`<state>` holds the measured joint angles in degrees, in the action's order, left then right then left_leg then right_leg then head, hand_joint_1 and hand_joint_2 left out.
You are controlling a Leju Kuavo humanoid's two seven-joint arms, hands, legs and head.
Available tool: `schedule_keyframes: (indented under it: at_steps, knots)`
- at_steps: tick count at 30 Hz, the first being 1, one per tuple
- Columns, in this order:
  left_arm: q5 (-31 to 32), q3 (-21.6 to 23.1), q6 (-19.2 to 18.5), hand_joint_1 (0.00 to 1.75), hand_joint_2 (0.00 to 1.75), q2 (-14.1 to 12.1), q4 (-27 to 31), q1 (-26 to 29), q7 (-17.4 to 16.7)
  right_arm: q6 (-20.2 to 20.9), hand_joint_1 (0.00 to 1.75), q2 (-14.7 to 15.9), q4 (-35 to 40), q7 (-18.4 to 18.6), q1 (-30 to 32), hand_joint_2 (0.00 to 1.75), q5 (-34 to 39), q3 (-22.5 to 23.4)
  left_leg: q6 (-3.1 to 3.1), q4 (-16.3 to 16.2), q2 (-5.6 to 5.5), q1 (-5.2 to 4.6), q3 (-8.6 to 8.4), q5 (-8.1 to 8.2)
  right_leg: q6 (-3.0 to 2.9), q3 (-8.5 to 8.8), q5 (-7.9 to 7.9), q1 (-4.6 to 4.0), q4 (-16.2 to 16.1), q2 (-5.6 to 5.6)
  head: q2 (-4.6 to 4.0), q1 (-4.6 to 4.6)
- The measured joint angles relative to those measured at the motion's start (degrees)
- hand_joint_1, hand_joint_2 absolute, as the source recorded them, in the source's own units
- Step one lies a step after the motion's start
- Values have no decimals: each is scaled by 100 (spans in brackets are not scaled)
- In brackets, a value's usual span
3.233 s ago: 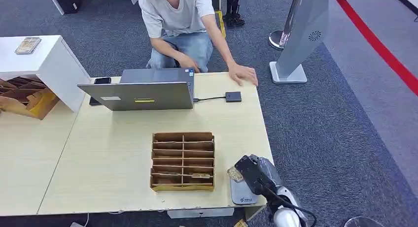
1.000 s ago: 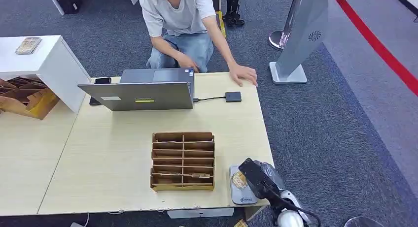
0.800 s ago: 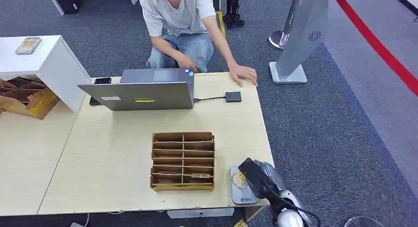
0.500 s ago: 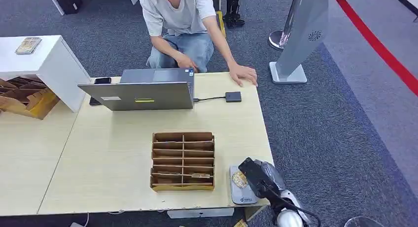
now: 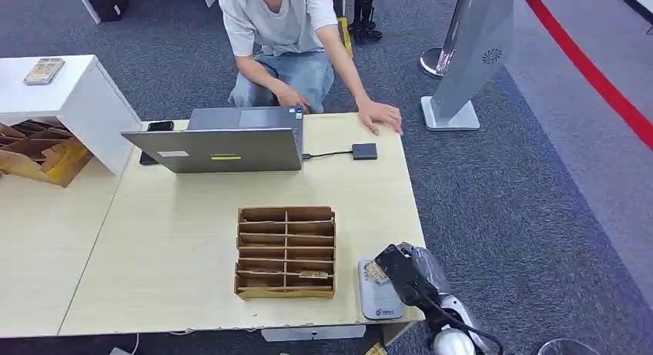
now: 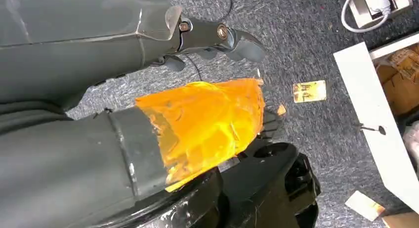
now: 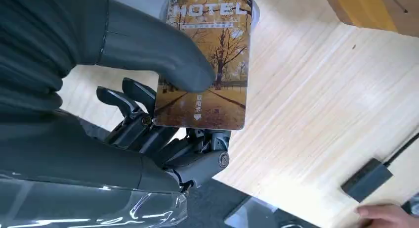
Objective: Pass the card to the sensor for recognition and then transmit it.
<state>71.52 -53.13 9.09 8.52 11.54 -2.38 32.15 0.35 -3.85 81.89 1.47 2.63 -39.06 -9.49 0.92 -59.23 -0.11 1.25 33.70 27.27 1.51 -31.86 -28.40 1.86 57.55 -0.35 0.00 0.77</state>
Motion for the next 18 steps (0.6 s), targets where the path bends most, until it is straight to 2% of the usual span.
schedule_keyframes:
  at_steps: [12, 18]
  knots:
    - [83, -144, 0, 0, 0, 2, 0, -1, 13, -311, 175, -39, 547, -289, 110, 175, -160, -13, 0, 0, 0, 0, 1, 0, 0, -1, 0, 0, 0, 0, 0, -2]
    - [11, -293, -440, 0, 0, 4, 2, -26, -584, -385, 175, -138, 717, -446, 73, 175, -297, -33, 0, 0, 0, 0, 2, 0, 0, -1, 0, 0, 0, 0, 0, 0]
